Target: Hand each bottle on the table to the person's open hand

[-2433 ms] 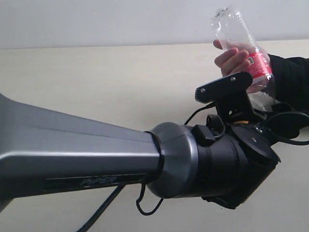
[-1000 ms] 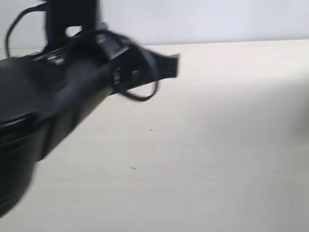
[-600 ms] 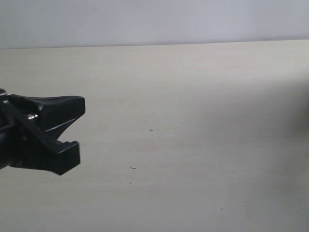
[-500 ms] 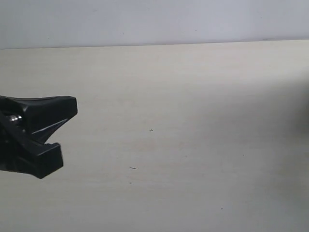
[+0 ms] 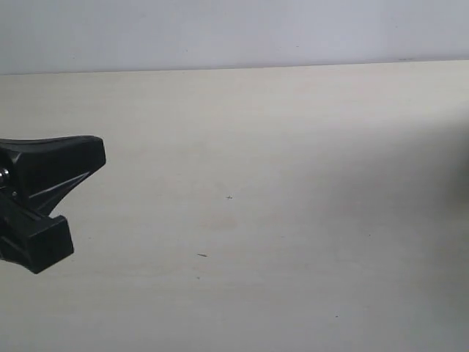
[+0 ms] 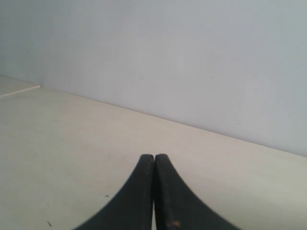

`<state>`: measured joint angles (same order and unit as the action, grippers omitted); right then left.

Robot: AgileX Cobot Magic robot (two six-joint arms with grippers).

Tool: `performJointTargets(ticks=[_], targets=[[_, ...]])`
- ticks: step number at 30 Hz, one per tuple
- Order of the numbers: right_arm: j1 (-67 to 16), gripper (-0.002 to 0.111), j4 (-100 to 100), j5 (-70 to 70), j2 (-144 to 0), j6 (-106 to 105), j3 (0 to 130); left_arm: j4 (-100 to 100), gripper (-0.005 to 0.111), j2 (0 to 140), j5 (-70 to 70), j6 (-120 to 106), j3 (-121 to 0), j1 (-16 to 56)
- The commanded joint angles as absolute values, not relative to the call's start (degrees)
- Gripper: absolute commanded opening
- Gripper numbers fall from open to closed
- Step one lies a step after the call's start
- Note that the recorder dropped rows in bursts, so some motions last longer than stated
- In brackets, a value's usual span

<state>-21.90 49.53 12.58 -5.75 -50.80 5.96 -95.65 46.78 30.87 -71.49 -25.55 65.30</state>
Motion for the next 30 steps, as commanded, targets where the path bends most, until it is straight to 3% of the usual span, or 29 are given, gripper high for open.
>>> performJointTargets(ticks=[1,7,14,23,30], targets=[[-22.0,0.0,49.7,12.6,-5.4,-50.9,5.8,-95.0,0.0,46.5,31.3,-73.8,-25.2,65.3],[-22.0,0.0,49.7,12.6,-5.4,-50.9,5.8,-97.8,0.0,41.9,26.7,-73.8,-24.5,60.7],[-22.0,0.0,49.7,12.6,-5.4,-50.9,5.8,-99.9,0.0,31.0,11.9,-73.3,-17.5,42.5],[-22.0,0.0,49.7,12.6,-5.4,-50.9,5.8,-99.9,0.0,9.6,8.0,-68.2,-2.4,17.0],[-22.0,0.0,49.7,12.6,-5.4,-50.9,5.8,-99.9,0.0,3.0,6.4,-69.9,0.0,6.7]])
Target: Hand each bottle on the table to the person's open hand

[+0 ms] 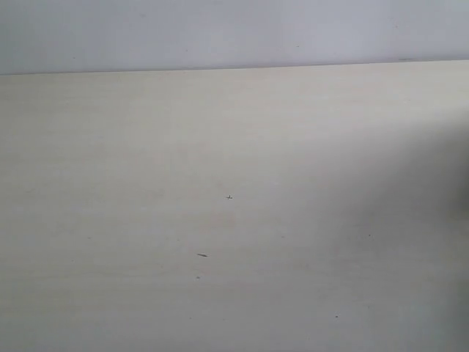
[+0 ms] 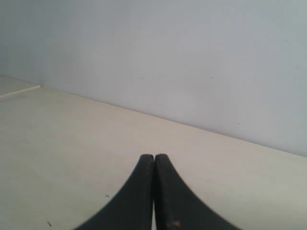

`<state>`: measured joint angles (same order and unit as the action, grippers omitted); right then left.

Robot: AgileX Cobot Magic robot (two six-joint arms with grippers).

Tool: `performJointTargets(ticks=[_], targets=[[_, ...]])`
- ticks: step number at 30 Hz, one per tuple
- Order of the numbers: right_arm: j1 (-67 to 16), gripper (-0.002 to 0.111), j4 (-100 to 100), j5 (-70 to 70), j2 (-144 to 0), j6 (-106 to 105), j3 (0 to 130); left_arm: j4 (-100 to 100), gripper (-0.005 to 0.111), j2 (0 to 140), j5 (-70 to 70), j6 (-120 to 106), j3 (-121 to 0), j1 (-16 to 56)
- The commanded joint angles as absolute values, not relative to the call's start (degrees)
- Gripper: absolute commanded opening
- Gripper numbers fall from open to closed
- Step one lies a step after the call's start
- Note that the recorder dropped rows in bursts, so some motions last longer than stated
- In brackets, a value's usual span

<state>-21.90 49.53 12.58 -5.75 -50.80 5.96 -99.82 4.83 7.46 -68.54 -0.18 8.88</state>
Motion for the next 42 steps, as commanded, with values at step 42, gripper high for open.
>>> performJointTargets(ticks=[42], targets=[[-22.0,0.0,49.7,12.6,-5.4,-50.9,5.8,12.3,0.0,0.0,-5.3,13.8,0.0,5.1]])
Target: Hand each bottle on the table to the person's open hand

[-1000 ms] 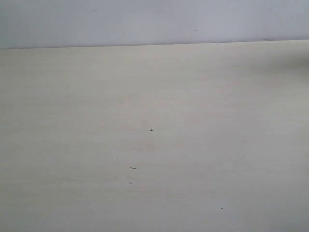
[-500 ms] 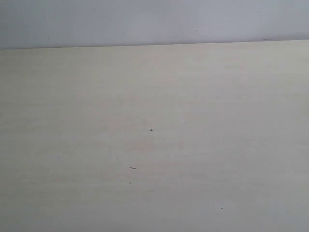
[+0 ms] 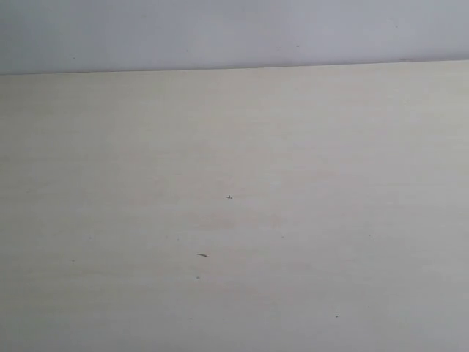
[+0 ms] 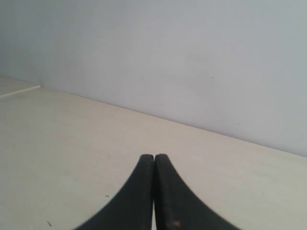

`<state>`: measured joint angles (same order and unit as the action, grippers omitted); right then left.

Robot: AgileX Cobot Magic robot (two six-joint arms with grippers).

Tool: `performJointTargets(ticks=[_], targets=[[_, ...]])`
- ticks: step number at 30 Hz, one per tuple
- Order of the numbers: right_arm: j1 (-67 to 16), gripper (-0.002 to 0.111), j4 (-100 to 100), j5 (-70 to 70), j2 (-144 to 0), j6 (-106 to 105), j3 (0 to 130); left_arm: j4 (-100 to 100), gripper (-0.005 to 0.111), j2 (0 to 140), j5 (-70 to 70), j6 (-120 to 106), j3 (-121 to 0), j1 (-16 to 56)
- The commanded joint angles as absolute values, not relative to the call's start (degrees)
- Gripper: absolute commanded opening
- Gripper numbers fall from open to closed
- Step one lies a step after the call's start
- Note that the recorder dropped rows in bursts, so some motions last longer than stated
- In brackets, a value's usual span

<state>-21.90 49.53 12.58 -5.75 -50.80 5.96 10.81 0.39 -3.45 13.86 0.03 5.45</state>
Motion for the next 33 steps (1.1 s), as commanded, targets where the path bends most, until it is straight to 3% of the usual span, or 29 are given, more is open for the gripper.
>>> performJointTargets(ticks=[1,11,17,26,33], targets=[[-22.0,0.0,49.7,12.6,-5.4,-50.9,5.8,12.9,0.0,0.0,-6.3,13.8,0.0,5.1],[-22.0,0.0,49.7,12.6,-5.4,-50.9,5.8,7.5,0.0,0.0,-12.9,13.9,0.0,5.1],[-22.0,0.0,49.7,12.6,-5.4,-50.9,5.8,4.9,0.0,0.0,-8.2,14.1,0.0,5.1],[-22.0,0.0,49.7,12.6,-5.4,-50.9,5.8,4.9,0.0,0.0,-12.3,13.7,0.0,5.1],[-22.0,0.0,49.7,12.6,-5.4,-50.9,5.8,5.8,0.0,0.0,-12.0,13.9,0.0,0.4]])
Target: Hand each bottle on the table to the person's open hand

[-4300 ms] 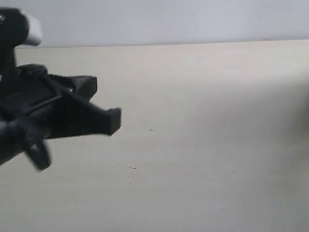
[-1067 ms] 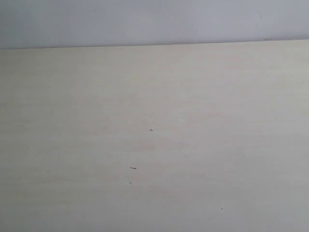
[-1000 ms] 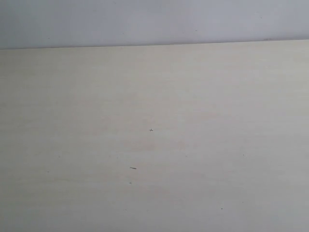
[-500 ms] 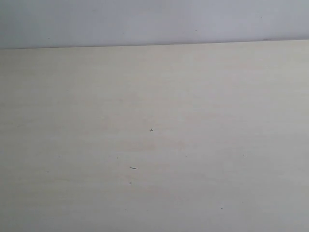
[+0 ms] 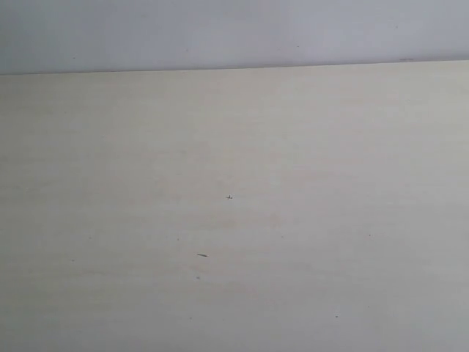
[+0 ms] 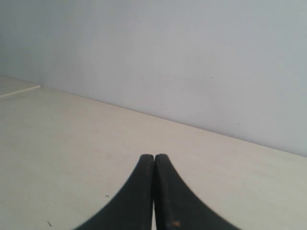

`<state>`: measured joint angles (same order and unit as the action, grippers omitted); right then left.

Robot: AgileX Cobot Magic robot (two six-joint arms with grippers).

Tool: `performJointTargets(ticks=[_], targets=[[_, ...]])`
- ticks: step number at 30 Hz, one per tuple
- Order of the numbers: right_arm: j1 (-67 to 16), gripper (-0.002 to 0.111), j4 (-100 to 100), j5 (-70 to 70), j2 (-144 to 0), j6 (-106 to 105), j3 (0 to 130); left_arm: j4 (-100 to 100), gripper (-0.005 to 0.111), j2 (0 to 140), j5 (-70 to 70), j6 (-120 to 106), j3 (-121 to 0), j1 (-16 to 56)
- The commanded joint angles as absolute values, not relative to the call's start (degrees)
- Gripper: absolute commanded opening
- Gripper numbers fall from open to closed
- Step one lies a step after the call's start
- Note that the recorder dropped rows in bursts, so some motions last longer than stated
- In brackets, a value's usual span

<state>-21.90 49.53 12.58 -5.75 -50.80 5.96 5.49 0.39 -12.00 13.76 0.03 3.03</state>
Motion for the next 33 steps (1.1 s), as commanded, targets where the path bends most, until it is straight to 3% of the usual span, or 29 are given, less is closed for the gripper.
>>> performJointTargets(ticks=[1,10,33], targets=[[-22.0,0.0,49.7,12.6,-5.4,-50.9,5.8,6.1,0.0,0.0,-12.0,13.9,0.0,-0.1],[-22.0,0.0,49.7,12.6,-5.4,-50.9,5.8,8.3,0.0,0.0,-12.0,13.9,0.0,-4.1],[-22.0,0.0,49.7,12.6,-5.4,-50.9,5.8,9.7,0.0,0.0,-12.2,13.9,0.0,-4.2]])
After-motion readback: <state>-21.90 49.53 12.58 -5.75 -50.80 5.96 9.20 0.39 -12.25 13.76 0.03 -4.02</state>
